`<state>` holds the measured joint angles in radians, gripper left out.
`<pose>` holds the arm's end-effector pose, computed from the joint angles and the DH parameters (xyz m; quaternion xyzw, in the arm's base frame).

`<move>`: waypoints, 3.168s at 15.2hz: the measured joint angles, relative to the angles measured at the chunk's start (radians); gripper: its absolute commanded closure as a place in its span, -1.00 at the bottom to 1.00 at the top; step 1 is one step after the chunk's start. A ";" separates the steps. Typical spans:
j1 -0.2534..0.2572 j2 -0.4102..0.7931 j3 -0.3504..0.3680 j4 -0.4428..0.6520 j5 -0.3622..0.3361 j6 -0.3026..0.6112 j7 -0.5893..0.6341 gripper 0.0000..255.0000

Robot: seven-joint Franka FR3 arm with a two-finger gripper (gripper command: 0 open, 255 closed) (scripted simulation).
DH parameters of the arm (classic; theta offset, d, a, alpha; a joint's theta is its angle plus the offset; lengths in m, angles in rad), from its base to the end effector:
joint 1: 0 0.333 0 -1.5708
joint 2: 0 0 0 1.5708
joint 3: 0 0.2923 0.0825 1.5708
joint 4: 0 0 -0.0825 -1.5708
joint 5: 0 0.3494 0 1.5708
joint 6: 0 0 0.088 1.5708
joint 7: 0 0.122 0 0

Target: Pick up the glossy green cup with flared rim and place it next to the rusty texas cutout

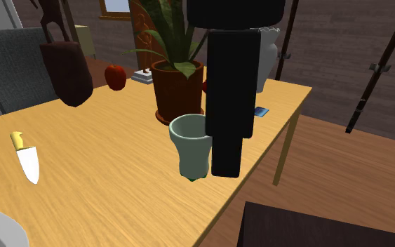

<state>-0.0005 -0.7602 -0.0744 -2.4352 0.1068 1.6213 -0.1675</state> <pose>0.2958 -0.0133 0.5215 -0.9951 -0.0528 0.0187 0.0813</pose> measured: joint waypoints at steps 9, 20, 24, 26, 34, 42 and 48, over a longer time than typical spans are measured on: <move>-0.040 0.108 -0.148 0.000 -0.089 0.119 -0.201 -1.00; -0.048 0.413 -0.378 0.138 -0.104 0.307 -0.529 -1.00; -0.045 0.519 -0.439 0.192 -0.068 0.355 -0.636 -1.00; -0.044 0.535 -0.445 0.181 -0.060 0.381 -0.648 -1.00; -0.038 0.565 -0.449 0.135 -0.042 0.454 -0.662 -1.00; -0.038 0.565 -0.449 0.134 -0.042 0.455 -0.663 1.00; -0.038 0.565 -0.449 0.134 -0.042 0.456 -0.663 1.00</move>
<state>-0.0384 -0.1950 -0.5233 -2.3017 0.0648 2.0769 -0.8301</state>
